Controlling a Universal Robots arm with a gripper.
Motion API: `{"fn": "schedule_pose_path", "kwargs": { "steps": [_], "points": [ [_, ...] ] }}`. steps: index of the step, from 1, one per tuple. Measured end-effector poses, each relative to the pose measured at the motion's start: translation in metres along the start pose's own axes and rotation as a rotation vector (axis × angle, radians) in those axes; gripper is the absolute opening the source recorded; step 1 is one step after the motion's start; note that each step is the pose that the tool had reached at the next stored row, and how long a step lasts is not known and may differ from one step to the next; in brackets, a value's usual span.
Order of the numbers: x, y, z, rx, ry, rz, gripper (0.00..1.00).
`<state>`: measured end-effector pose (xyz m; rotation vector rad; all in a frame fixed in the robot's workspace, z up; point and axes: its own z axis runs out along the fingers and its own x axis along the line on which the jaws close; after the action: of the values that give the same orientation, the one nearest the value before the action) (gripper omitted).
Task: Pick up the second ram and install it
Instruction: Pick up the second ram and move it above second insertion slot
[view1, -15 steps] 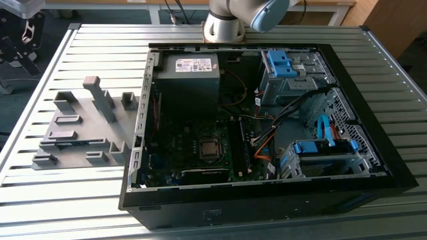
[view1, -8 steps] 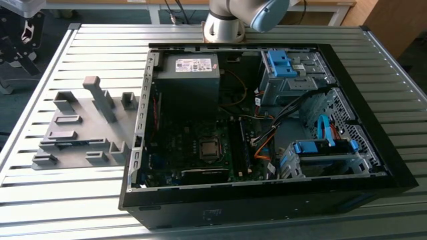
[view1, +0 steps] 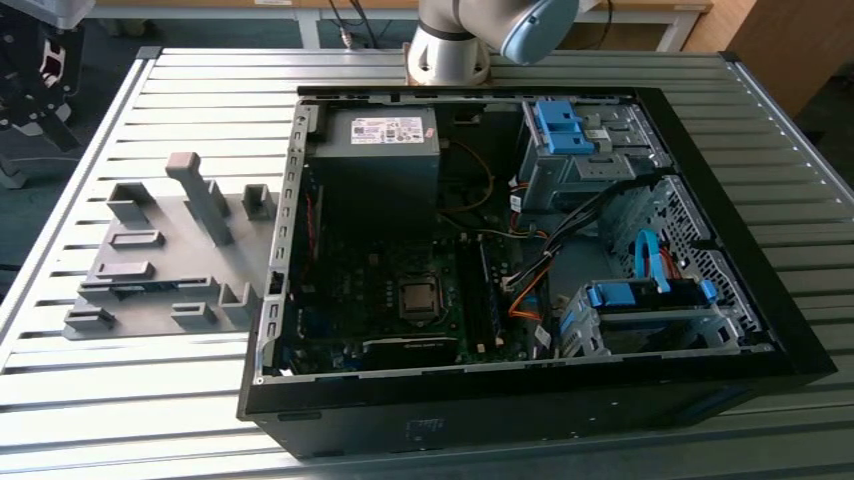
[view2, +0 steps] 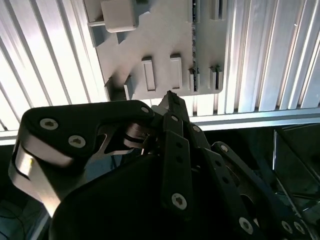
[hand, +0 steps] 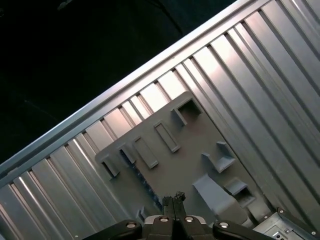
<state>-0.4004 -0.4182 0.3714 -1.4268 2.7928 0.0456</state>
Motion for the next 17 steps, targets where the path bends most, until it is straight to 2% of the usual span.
{"fn": "schedule_pose_path", "kwargs": {
  "steps": [17],
  "points": [
    [0.0006,0.0007,0.0016,-0.0047,0.0062,-0.264,0.11]
  ]
}}
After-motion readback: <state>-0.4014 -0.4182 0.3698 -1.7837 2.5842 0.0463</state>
